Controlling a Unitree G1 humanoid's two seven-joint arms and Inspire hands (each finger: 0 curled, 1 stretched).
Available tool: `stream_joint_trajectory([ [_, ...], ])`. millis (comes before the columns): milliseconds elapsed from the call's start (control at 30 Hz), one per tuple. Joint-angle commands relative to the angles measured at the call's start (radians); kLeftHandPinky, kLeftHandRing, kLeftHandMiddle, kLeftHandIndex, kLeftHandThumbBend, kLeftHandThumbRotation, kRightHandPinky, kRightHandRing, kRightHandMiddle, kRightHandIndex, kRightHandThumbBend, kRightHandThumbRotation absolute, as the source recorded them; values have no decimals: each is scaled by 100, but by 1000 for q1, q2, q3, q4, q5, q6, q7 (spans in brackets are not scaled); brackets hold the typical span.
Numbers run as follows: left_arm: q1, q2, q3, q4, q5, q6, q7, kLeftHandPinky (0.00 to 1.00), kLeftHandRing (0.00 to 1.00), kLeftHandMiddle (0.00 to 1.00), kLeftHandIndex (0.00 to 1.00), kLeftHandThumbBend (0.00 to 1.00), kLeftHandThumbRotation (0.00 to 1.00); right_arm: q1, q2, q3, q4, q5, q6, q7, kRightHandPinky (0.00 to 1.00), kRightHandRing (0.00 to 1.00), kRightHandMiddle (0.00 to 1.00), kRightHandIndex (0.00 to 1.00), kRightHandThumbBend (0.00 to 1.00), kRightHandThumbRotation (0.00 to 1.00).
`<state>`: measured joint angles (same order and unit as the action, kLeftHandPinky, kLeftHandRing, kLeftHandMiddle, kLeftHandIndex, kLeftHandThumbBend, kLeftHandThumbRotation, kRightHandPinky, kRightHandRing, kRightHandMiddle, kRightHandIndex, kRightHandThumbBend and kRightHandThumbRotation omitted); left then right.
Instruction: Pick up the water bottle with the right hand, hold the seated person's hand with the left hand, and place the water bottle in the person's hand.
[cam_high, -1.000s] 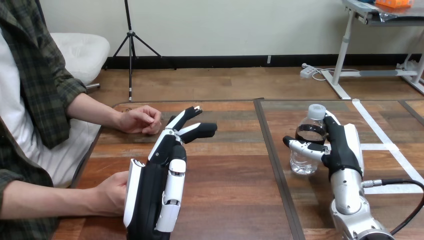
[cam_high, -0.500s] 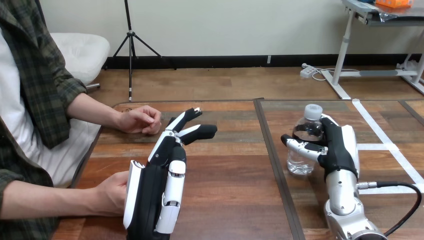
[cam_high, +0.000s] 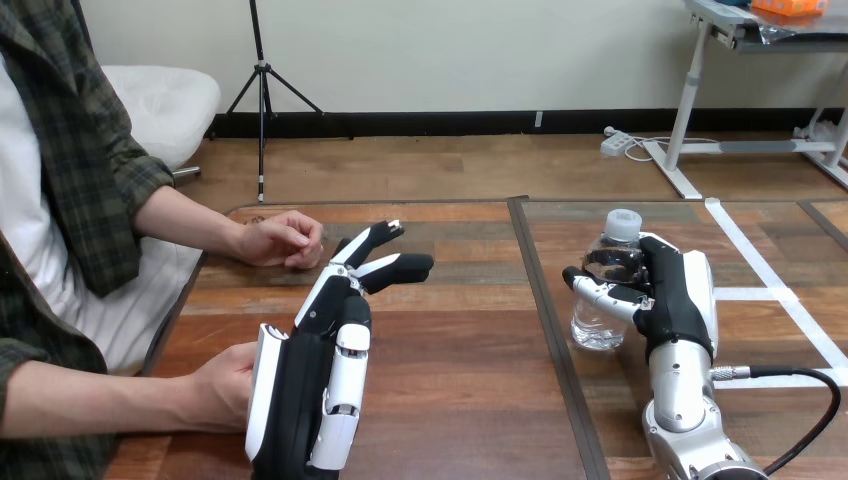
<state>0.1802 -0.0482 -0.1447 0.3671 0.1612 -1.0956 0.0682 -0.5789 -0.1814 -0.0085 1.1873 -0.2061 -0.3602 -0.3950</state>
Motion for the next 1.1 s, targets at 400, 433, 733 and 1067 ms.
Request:
stream_joint_trajectory([
  [400, -33, -10, 7, -11, 1, -28, 4, 100, 71, 70, 81, 0, 100, -42, 9, 3, -4, -3, -46, -31, 68, 65, 66, 66, 59, 0],
  [433, -33, -9, 6, -11, -1, -28, 4, 100, 71, 70, 81, 0, 100, -42, 9, 4, -4, -4, -45, -32, 68, 65, 66, 66, 59, 0],
  [733, -33, -11, 3, -17, -2, -24, 3, 100, 71, 70, 81, 0, 100, -42, 7, 4, -6, -5, -52, -34, 67, 64, 66, 66, 59, 0],
  [1067, -35, -12, 1, -15, -8, -25, 1, 100, 70, 69, 80, 0, 100, -39, 5, 9, -12, -10, -54, -42, 66, 64, 65, 66, 59, 0],
])
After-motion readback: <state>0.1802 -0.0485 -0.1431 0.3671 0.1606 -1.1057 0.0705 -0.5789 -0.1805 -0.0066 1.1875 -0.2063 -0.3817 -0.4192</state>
